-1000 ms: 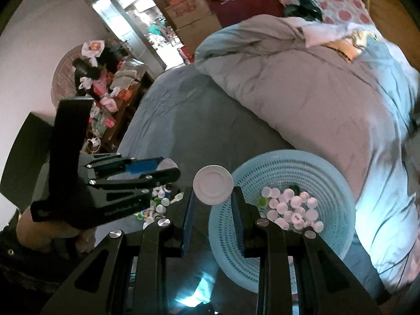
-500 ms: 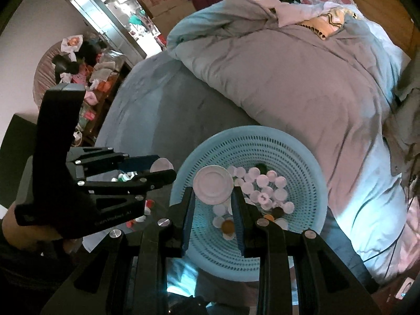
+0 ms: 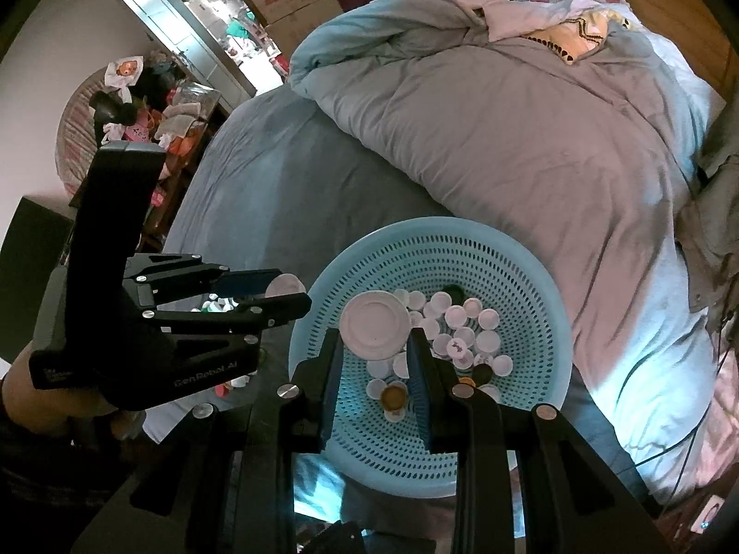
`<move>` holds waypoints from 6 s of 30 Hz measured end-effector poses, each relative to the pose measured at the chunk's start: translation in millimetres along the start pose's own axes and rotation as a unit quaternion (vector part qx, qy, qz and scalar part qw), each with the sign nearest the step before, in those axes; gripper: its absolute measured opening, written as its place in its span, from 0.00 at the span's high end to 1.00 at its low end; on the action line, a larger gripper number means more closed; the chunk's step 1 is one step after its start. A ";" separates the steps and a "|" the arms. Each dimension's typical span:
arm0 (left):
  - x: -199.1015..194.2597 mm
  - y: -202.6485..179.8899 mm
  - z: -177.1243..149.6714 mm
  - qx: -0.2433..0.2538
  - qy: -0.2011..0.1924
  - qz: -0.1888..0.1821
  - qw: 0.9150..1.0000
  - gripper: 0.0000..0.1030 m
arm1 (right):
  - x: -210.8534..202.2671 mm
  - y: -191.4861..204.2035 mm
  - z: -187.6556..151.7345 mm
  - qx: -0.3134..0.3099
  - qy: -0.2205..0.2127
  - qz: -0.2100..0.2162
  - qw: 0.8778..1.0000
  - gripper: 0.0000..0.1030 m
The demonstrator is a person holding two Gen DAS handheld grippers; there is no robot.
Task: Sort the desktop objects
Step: 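Carry both white caps over the blue basket and open both grippers, then move both open grippers back toward the cap heap, then grasp a red cap with the left gripper while the right gripper grasps a white cap, then carry the red and white caps over the blue basket and release them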
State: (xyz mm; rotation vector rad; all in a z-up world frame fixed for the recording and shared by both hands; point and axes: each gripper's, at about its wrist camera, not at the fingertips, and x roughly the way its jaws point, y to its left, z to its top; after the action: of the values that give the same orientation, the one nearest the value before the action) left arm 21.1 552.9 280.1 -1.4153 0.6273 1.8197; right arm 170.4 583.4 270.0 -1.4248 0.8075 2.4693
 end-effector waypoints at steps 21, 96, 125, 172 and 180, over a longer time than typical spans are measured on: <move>11.6 6.3 -11.7 0.002 0.002 0.001 1.000 0.21 | -2.4 -0.8 -9.7 0.033 -0.013 -0.026 0.999 0.48; 91.8 482.4 -406.9 -0.440 -0.083 -0.015 0.894 0.89 | 306.2 369.1 -69.0 -0.218 0.191 0.052 0.956 0.43; 57.6 526.1 -475.7 -0.492 -0.054 0.077 0.865 0.89 | 516.9 523.8 -93.2 -0.480 0.237 0.035 0.844 0.74; -114.1 256.5 -90.0 -0.154 -0.145 0.162 0.964 0.89 | 32.1 220.8 39.7 -0.163 -0.094 0.021 0.982 0.74; -107.9 179.8 -37.0 -0.099 -0.140 0.139 0.975 0.89 | -5.9 149.2 48.4 -0.121 -0.115 0.003 0.986 0.74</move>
State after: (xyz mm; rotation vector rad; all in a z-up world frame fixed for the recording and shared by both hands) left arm -85.3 388.1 363.0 -1.2057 0.5286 2.3098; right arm 76.4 485.2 348.5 -1.1719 0.4792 2.7463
